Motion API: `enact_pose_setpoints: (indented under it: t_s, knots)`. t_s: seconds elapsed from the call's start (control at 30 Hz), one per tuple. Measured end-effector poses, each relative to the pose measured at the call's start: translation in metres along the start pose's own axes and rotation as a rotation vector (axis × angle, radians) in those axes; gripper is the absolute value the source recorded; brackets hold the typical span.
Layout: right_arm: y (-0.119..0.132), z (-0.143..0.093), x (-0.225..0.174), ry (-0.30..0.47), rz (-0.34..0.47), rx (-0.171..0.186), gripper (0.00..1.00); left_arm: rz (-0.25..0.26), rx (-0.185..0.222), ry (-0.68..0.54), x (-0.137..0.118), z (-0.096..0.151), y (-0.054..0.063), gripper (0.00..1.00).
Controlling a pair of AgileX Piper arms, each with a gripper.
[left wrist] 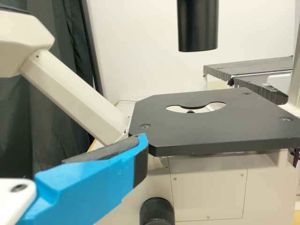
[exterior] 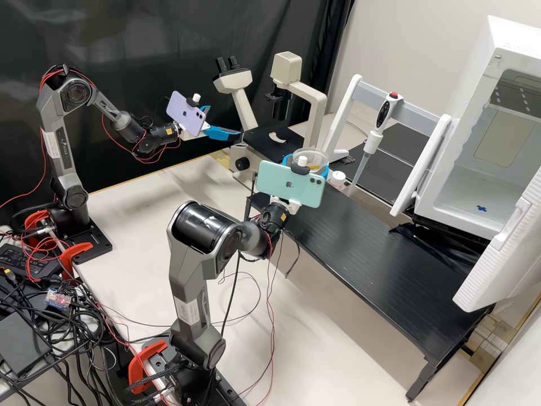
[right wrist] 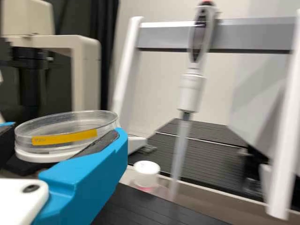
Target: Move the petri dish to the microscope
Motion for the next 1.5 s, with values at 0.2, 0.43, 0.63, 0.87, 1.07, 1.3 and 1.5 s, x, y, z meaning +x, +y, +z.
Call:
enact_pose_setpoints:
  t_s: [0.2,0.43,0.63,0.87,1.07,1.3,1.5]
  knots:
    - [-0.017,-0.013,0.016,0.046,-0.059,-0.018,0.00,0.000,0.000,0.000,0.000,0.000,0.000,1.00]
    - [-0.032,-0.019,0.032,0.060,-0.108,-0.056,0.00,0.000,0.000,0.000,0.000,0.000,0.000,1.00]
    - [-0.044,-0.024,0.052,0.044,-0.127,-0.065,0.00,0.000,0.000,0.000,0.000,0.000,0.000,1.00]
    - [-0.055,-0.035,0.069,0.041,-0.156,-0.073,0.00,0.000,0.000,0.000,0.000,0.000,0.000,1.00]
    - [-0.069,-0.051,0.092,0.070,-0.195,-0.077,0.00,0.000,0.000,0.000,0.000,0.000,0.000,1.00]
    - [-0.093,-0.057,0.120,0.042,-0.289,-0.083,0.00,0.000,0.000,0.000,0.000,0.000,0.000,1.00]
    - [-0.109,-0.056,0.134,0.023,-0.336,-0.088,0.00,0.000,0.000,0.000,0.000,0.000,0.000,1.00]
